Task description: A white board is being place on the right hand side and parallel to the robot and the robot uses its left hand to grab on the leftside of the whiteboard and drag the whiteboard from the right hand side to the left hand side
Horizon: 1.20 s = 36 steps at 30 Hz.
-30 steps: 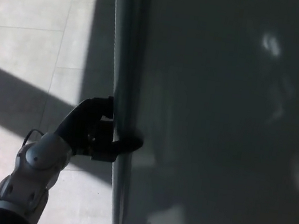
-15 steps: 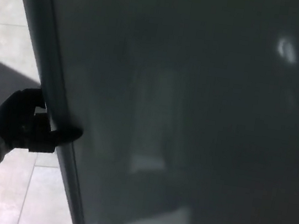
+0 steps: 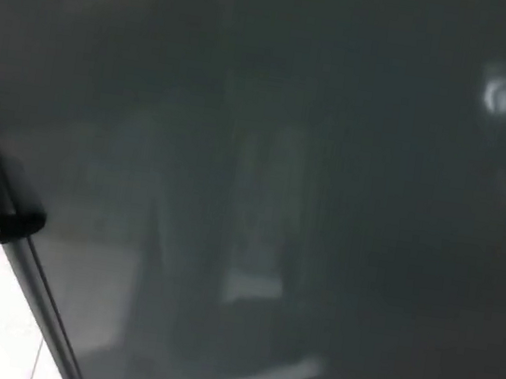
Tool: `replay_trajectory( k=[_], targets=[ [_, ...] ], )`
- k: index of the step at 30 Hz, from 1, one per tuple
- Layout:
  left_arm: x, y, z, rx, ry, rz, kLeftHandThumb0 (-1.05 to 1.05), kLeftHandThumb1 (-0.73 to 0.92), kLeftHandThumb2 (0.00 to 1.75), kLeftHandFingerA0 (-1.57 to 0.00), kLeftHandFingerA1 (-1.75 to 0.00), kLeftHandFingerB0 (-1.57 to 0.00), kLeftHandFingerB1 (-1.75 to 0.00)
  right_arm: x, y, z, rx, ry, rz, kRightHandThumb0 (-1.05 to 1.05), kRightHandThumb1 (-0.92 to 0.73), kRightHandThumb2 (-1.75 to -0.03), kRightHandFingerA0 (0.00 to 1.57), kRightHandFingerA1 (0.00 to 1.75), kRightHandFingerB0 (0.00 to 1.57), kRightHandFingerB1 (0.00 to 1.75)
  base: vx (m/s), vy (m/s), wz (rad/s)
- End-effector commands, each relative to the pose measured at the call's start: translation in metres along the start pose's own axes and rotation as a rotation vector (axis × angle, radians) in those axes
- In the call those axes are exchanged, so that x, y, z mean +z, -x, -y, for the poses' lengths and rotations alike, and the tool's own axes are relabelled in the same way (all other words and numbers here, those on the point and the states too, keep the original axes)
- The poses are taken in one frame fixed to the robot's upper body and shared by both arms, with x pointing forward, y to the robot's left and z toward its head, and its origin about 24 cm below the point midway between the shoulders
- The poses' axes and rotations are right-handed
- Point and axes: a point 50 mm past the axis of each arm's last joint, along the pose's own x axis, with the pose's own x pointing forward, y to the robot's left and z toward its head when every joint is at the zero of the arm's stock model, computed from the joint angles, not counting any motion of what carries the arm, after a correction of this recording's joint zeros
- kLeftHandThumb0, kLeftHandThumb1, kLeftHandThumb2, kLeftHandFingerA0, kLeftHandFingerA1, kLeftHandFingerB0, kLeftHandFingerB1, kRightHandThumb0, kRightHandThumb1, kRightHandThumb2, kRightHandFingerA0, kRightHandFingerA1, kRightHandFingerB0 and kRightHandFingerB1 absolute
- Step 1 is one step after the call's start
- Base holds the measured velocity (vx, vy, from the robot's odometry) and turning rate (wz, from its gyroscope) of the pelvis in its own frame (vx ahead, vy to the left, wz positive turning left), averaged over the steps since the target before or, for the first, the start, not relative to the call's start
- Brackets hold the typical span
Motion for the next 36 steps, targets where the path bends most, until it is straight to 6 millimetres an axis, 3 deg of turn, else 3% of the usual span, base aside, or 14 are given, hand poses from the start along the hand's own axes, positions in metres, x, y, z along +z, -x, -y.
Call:
replay_trajectory(
  k=[1,2,3,14,15,16,17,19,21,25,26,27,28,36],
  targets=[
    [0.011,0.017,-0.037,-0.071,0.041,-0.033,-0.02,0.74,0.61,-0.76,-0.86,-0.76,-0.59,-0.001,0.001,0.005,-0.010,0.015,-0.005,-0.81,-0.60,-1.05,0.66,0.74,0.34,0.58,0.00,0.000,0.00],
    [0.011,0.022,-0.045,-0.084,0.051,-0.060,-0.02,0.74,0.61,-0.76,-0.86,-0.76,-0.59,-0.001,0.001,0.005,-0.010,0.015,-0.005,-0.81,-0.60,-1.05,0.66,0.74,0.34,0.58,0.00,0.000,0.00],
    [0.011,0.024,-0.050,-0.086,0.059,-0.080,-0.02,0.75,0.61,-0.78,-0.85,-0.77,-0.59,-0.001,0.001,0.005,-0.010,0.017,-0.003,-0.85,-0.80,-0.65,0.69,0.70,0.38,0.49,0.00,0.000,0.00],
    [0.015,0.063,-0.097,-0.074,0.015,-0.181,-0.04,0.68,0.60,-0.75,-0.88,-0.72,-0.60,-0.003,0.003,0.003,-0.008,0.012,-0.009,-0.85,-0.80,-0.64,0.68,0.69,0.37,0.48,0.00,0.000,0.00],
    [0.016,0.069,-0.103,-0.068,0.017,-0.196,-0.08,0.67,0.59,-0.73,-0.89,-0.72,-0.62,-0.003,0.002,0.003,-0.011,0.003,-0.013,-0.83,-0.60,-1.05,0.64,0.73,0.33,0.57,0.00,0.000,0.00],
    [0.016,0.072,-0.105,-0.067,0.021,-0.202,-0.08,0.67,0.59,-0.73,-0.89,-0.72,-0.62,-0.003,0.001,0.003,-0.012,0.000,-0.015,-0.83,-0.60,-1.05,0.64,0.73,0.33,0.57,0.00,0.000,0.00],
    [0.016,0.074,-0.107,-0.060,0.026,-0.214,-0.08,0.67,0.59,-0.70,-0.88,-0.71,-0.62,-0.003,0.001,0.003,-0.012,0.001,-0.015,-0.86,-0.80,-0.64,0.66,0.68,0.37,0.47,0.00,0.000,0.00],
    [0.016,0.081,-0.113,-0.050,0.038,-0.228,-0.07,0.69,0.60,-0.66,-0.96,-0.70,-0.63,-0.003,0.000,0.003,-0.012,0.001,-0.016,-0.88,-0.62,-0.89,0.66,0.72,0.34,0.54,0.00,0.000,0.00],
    [0.015,0.087,-0.117,-0.055,0.034,-0.243,-0.07,0.71,0.60,-0.65,-0.99,-0.67,-0.62,-0.002,0.000,0.003,-0.010,0.005,-0.013,-0.84,-0.81,-0.64,0.68,0.70,0.37,0.49,0.00,0.000,0.00],
    [0.018,0.101,-0.127,-0.035,-0.026,-0.285,-0.10,0.73,0.61,-0.61,-0.89,-0.61,-0.61,-0.003,0.000,0.004,-0.012,-0.003,-0.014,-0.85,-0.80,-0.64,0.67,0.69,0.37,0.49,0.00,0.000,0.00],
    [0.019,0.103,-0.129,-0.037,-0.010,-0.283,-0.10,0.74,0.61,-0.59,-0.91,-0.60,-0.61,-0.003,0.000,0.004,-0.011,0.000,-0.013,-0.82,-0.61,-1.06,0.64,0.74,0.33,0.58,0.00,0.000,0.00],
    [0.019,0.105,-0.129,-0.038,-0.004,-0.282,-0.10,0.74,0.61,-0.59,-0.91,-0.60,-0.61,-0.002,-0.001,0.004,-0.011,0.001,-0.012,-0.82,-0.61,-1.06,0.64,0.74,0.33,0.58,0.00,0.000,0.00],
    [0.019,0.108,-0.131,-0.036,0.023,-0.277,-0.08,0.76,0.62,-0.57,-0.98,-0.61,-0.62,-0.003,0.000,0.004,-0.009,0.001,-0.014,-0.85,-0.81,-0.65,0.67,0.68,0.37,0.48,0.00,0.000,0.00],
    [0.024,0.124,-0.145,0.054,-0.008,-0.348,-0.11,0.74,0.61,-0.57,-1.00,-0.60,-0.62,-0.002,-0.003,0.004,-0.012,0.000,-0.015,-0.86,-0.80,-0.63,0.67,0.69,0.38,0.48,0.00,0.000,0.02]
  ],
)
